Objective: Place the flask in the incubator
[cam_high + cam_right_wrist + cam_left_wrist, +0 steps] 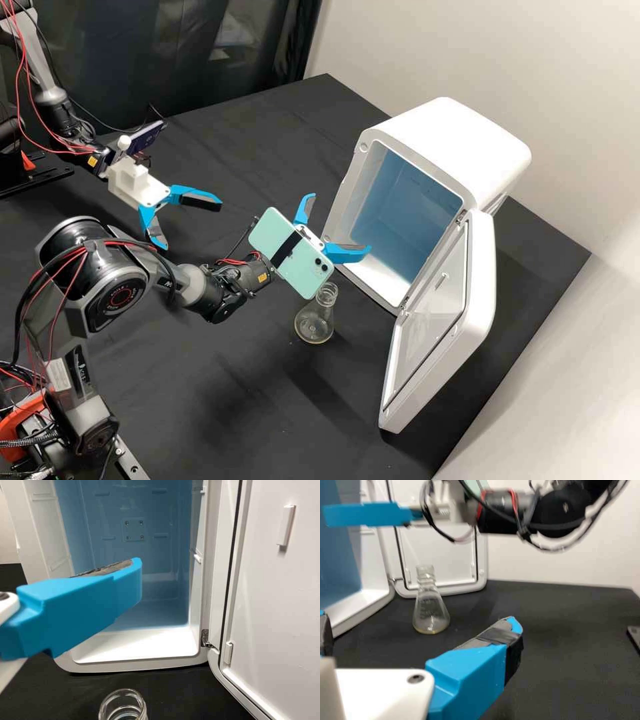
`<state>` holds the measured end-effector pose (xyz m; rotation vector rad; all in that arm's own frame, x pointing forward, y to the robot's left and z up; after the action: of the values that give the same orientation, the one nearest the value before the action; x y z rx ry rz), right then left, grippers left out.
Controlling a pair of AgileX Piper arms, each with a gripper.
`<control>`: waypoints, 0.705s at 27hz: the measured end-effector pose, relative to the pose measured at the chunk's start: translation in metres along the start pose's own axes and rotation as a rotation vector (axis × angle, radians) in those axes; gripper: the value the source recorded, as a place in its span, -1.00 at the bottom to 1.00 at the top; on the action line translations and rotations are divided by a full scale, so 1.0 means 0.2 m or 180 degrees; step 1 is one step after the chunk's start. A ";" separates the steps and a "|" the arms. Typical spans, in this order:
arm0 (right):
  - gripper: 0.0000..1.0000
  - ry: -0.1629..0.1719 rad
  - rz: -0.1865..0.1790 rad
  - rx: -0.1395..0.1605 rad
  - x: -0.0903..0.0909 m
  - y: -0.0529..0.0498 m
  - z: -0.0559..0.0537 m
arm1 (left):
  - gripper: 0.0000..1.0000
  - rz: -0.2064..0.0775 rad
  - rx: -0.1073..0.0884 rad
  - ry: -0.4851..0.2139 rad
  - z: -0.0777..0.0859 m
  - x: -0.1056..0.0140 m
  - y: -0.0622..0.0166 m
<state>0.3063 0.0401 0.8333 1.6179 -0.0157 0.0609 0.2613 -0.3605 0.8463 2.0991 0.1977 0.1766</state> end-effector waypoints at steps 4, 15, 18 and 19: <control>1.00 0.0000 0.0000 0.0000 0.00 0.00 0.00 | 1.00 -0.0110 -0.0032 0.0044 0.01 0.02 -0.054; 1.00 0.0016 0.0014 0.0020 0.00 0.00 0.00 | 1.00 -0.0078 -0.0003 0.0178 -0.04 0.05 -0.045; 1.00 0.0100 0.0091 0.0020 -0.01 0.01 -0.01 | 1.00 -0.0069 -0.0035 0.0290 -0.08 0.05 -0.043; 1.00 0.0142 0.0112 0.0003 -0.02 0.01 -0.01 | 1.00 -0.0067 -0.0039 0.0326 -0.10 0.05 -0.039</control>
<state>0.3019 0.0409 0.8346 1.6168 -0.0096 0.1242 0.2664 -0.3384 0.8497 2.0765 0.2792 0.2724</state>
